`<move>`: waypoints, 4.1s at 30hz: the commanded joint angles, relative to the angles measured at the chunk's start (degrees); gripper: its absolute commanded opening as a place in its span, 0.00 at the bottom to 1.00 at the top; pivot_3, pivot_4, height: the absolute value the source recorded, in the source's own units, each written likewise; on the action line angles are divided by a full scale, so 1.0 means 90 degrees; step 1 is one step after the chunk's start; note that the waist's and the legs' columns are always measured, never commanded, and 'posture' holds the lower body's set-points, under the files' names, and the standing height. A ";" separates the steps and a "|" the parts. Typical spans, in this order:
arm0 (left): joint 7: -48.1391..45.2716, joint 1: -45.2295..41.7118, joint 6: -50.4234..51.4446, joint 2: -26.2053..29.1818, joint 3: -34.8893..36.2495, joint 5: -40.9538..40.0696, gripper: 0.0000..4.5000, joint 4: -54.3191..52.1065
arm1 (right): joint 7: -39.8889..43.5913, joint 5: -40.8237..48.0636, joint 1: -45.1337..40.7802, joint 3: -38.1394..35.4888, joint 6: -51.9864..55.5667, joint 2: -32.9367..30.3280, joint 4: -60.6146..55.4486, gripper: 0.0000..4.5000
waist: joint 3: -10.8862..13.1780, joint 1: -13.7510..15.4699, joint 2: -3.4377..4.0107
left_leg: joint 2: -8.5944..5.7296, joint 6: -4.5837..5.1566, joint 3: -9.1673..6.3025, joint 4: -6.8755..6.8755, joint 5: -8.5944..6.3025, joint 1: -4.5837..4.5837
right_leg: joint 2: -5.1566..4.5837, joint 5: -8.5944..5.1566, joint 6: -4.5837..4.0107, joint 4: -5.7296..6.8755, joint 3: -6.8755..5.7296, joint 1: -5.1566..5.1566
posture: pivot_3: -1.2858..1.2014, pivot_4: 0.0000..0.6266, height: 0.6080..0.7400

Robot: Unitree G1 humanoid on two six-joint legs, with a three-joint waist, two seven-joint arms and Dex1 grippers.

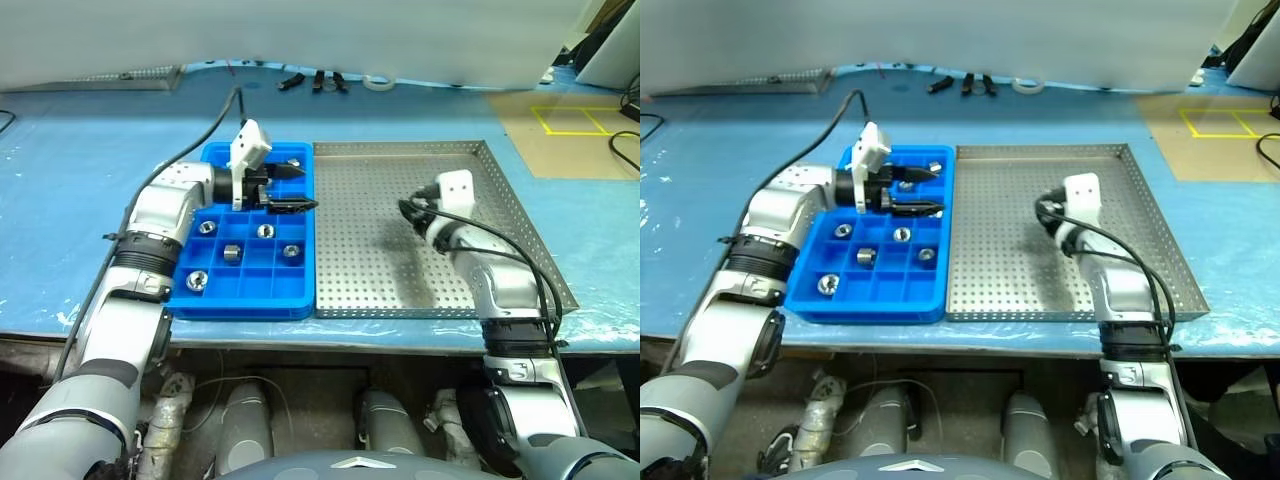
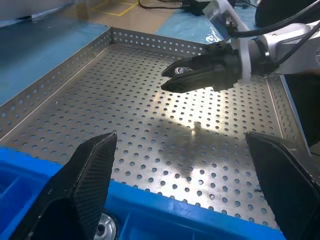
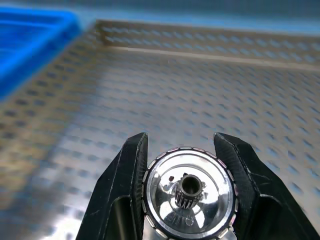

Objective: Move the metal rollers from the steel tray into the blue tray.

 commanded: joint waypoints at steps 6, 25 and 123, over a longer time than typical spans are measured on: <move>0.0987 0.1692 0.1257 0.0838 0.0994 -0.0677 0.96 -0.2660 | 0.1290 0.0161 -0.1103 0.0998 -0.0164 0.0374 0.0504 0.38 | 0.0000 0.0323 0.0000 | 0.0006 -0.0029 -0.0013 -0.0057 0.0018 -0.0023 | 0.0000 -0.0003 -0.0004 -0.0002 -0.0058 -0.0038 | 0.58 0.24 1.00; 0.3094 0.5077 0.2976 0.1178 0.3211 -0.2549 0.96 -0.6359 | 0.3031 0.0605 -0.0904 0.2109 0.1284 0.0396 -0.0020 0.38 | 0.0001 0.1366 0.0000 | 0.0007 -0.0081 -0.0072 -0.0107 0.0047 -0.0033 | 0.0002 -0.0016 -0.0008 0.0003 -0.0081 -0.0046 | 0.71 0.24 1.00; 0.0337 -0.0309 -0.0173 -0.0340 -0.0088 -0.0236 0.96 0.0064 | -0.1724 -0.0609 0.0520 -0.0568 -0.0798 0.0420 0.0910 0.39 | -0.0004 0.0162 -0.0011 | -0.0005 -0.0080 -0.0037 -0.0035 0.0088 -0.0011 | 0.0008 0.0008 -0.0013 0.0093 -0.0050 -0.0055 | 0.45 0.24 1.00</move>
